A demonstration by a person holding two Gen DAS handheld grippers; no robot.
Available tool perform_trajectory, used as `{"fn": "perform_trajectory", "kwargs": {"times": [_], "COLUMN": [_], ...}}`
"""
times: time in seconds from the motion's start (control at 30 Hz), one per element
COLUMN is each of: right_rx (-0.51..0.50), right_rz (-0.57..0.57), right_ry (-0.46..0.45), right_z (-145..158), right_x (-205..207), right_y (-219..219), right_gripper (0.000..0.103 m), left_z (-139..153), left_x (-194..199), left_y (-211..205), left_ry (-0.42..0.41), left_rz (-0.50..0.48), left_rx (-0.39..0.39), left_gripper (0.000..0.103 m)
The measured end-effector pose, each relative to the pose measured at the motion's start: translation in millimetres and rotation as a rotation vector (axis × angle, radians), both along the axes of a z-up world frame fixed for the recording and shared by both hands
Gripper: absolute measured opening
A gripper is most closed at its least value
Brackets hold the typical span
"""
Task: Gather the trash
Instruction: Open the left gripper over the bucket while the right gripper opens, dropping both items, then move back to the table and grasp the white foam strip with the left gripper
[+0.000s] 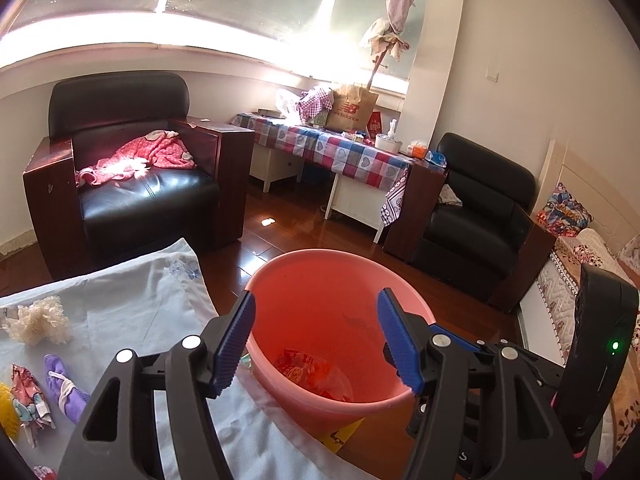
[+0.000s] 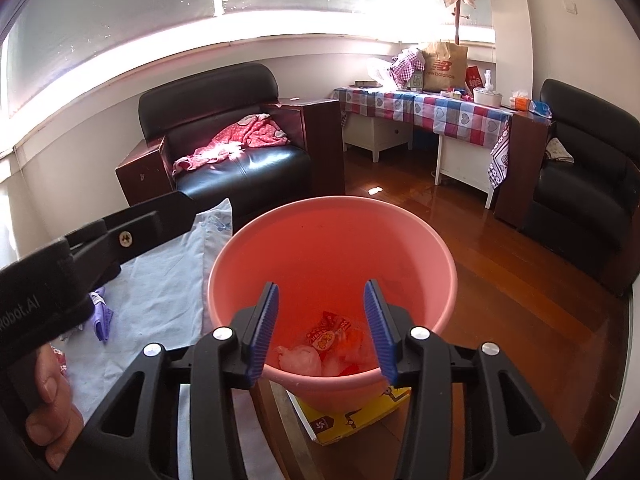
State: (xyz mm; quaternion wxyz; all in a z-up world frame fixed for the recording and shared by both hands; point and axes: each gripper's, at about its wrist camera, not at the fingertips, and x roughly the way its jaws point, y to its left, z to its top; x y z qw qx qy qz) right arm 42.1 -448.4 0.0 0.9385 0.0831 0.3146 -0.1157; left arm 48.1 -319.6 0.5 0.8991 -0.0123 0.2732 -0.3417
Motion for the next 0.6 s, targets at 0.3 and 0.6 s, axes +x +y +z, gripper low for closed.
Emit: {"fn": "perform_trajectory", "kwargs": {"times": [0.3,0.6], "right_rx": [0.005,0.023], "right_rz": [0.010,0.063], "right_ry": [-0.037,-0.050], "right_z": [12.7,20.0], "right_x": [-12.6,-20.4], "right_y": [11.6,32.4], "right_gripper": [0.045,0.045], "left_z": [17.8,20.3], "left_x": [-16.2,-33.9], "left_y": [26.8,70.2], "left_ry": [-0.014,-0.010], "left_rz": [0.014,0.068], "left_rx": [-0.022,-0.013], "left_gripper": [0.066,0.066]}}
